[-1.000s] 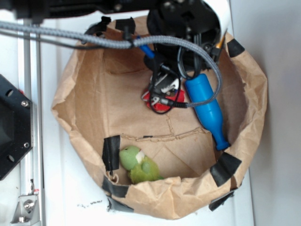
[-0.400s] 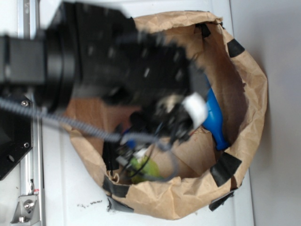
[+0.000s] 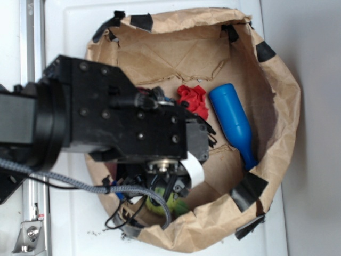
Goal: Grab the green animal.
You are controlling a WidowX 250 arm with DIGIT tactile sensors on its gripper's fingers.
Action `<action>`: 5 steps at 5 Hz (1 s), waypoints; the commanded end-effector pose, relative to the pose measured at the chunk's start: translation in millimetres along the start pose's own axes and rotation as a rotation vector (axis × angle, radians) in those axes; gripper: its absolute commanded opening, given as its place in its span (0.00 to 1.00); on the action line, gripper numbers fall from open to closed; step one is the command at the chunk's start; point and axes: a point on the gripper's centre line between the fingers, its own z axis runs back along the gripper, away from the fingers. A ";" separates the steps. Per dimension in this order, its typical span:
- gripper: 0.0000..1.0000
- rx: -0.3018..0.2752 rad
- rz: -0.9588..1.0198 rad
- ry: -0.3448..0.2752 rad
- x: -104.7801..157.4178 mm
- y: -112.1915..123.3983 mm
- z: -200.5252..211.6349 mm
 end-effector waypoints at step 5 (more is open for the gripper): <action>1.00 -0.099 -0.032 -0.112 9.3 -16.4 -17.7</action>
